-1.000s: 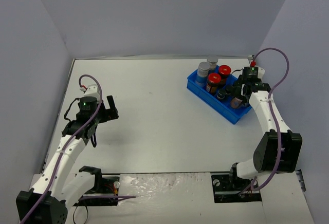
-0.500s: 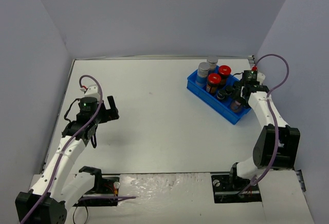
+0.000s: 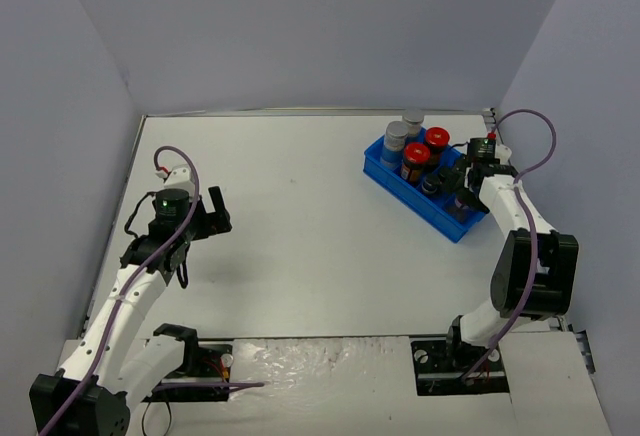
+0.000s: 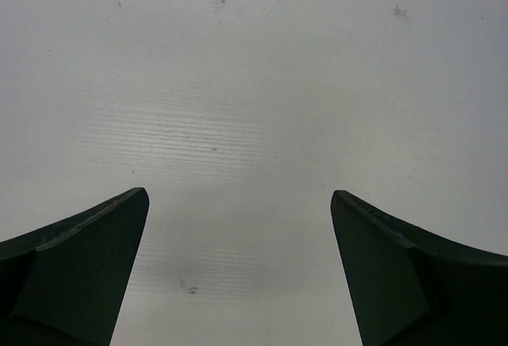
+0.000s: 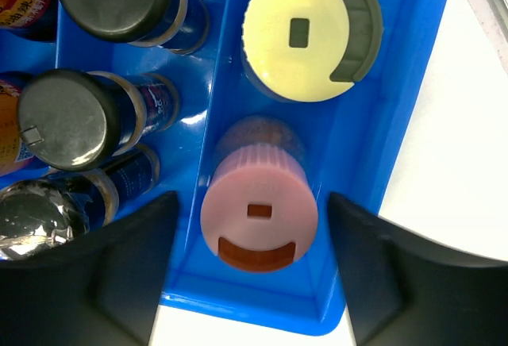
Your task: Organize the condiment bottles
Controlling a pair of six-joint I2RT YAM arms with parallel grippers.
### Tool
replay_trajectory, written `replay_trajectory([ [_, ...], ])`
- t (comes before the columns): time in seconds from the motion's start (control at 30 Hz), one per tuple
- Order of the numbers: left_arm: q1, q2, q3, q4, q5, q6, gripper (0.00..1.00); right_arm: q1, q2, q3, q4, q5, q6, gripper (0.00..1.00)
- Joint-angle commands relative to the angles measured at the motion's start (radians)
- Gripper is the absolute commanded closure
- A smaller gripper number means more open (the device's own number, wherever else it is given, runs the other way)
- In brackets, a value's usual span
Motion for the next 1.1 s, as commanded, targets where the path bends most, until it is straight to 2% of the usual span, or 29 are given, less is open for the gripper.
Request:
replay_trajectory([
  [0.0, -0.003, -0.013, 0.026, 0.047, -0.015, -0.008, 0.03, -0.005, -0.05, 0.004, 0.03, 0.007, 0.008, 0.23],
  [0.13, -0.003, -0.019, 0.029, 0.031, -0.01, -0.006, 0.03, -0.005, -0.139, 0.021, 0.018, -0.014, 0.0, 0.1],
  [0.3, -0.002, -0.042, 0.081, -0.037, -0.026, 0.01, 0.03, 0.029, -0.279, 0.081, -0.013, 0.016, -0.044, 0.0],
  [0.6, -0.002, -0.099, 0.208, -0.169, -0.064, 0.011, 0.03, 0.221, -0.514, 0.156, -0.03, 0.097, -0.148, 0.0],
  [0.73, -0.002, -0.146, 0.216, -0.222, -0.107, 0.021, 0.03, 0.287, -0.627, 0.11, -0.04, 0.131, -0.175, 0.0],
  [0.87, -0.002, -0.209, 0.201, -0.254, -0.119, 0.036, 0.03, 0.345, -0.807, 0.017, -0.044, 0.177, -0.175, 0.0],
  [1.07, -0.002, -0.296, 0.153, -0.262, -0.128, 0.047, 0.03, 0.389, -1.007, -0.107, -0.047, 0.129, -0.182, 0.0],
])
